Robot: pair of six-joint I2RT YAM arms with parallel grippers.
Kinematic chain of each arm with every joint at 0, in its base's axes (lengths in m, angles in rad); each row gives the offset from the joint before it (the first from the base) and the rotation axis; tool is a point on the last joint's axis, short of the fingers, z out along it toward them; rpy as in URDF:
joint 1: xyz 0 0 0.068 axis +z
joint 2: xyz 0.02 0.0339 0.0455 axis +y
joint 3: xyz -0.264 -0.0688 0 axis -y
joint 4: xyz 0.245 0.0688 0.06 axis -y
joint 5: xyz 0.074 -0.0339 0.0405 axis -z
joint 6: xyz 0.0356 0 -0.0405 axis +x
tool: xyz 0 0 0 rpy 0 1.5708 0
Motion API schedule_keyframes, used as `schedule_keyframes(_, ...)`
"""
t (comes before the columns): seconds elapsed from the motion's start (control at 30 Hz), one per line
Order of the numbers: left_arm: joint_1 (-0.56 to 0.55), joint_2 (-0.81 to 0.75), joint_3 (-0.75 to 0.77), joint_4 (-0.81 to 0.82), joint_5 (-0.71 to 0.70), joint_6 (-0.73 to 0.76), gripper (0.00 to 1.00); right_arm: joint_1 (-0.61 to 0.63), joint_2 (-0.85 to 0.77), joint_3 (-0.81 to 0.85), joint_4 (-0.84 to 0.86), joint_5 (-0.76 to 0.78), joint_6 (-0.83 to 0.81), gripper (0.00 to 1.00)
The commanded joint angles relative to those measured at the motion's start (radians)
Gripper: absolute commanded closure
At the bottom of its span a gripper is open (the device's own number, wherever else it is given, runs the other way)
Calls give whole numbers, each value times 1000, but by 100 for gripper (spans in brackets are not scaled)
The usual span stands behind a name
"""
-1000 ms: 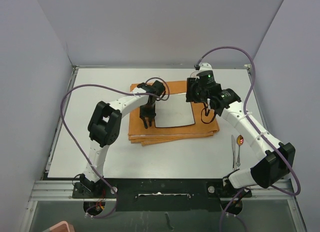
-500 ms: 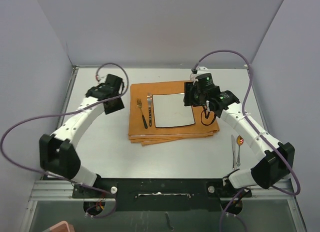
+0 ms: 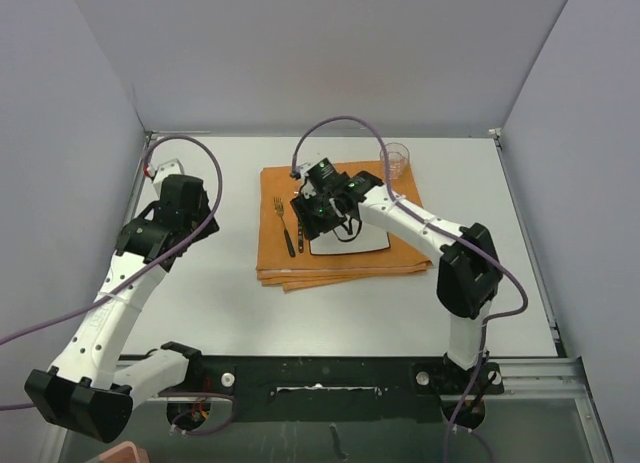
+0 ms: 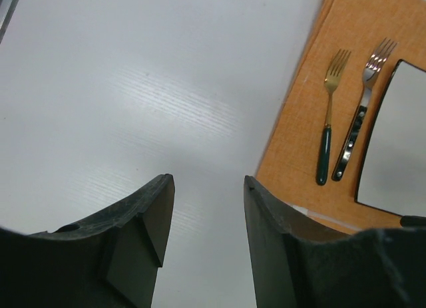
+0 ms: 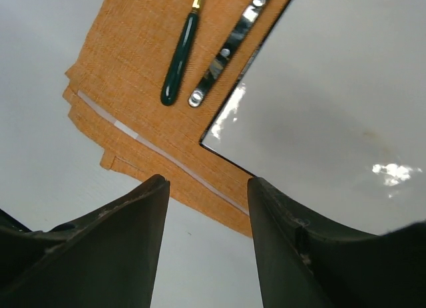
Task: Set the dinner table for one person
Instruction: Adjust the fork on the napkin.
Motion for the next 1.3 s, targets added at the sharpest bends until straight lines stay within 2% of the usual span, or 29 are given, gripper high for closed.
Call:
schedule_keyframes(0.0,2,-55,-22,-33,-22,17,55,69,76,127,-77,-20,-50,49)
schedule_keyframes(0.27,2,-98,-59,-44,-24,-2,55,135,229,242,-121,-1,-36,51)
schedule_keyframes(0.6,2,-124,-76,-65,-24,-16,55,154,360,342,-141,8,-29,58)
schedule_keyframes(1.27,2,-129,-89,-59,-13,-20,55,166,503,478,-168,2,-19,58)
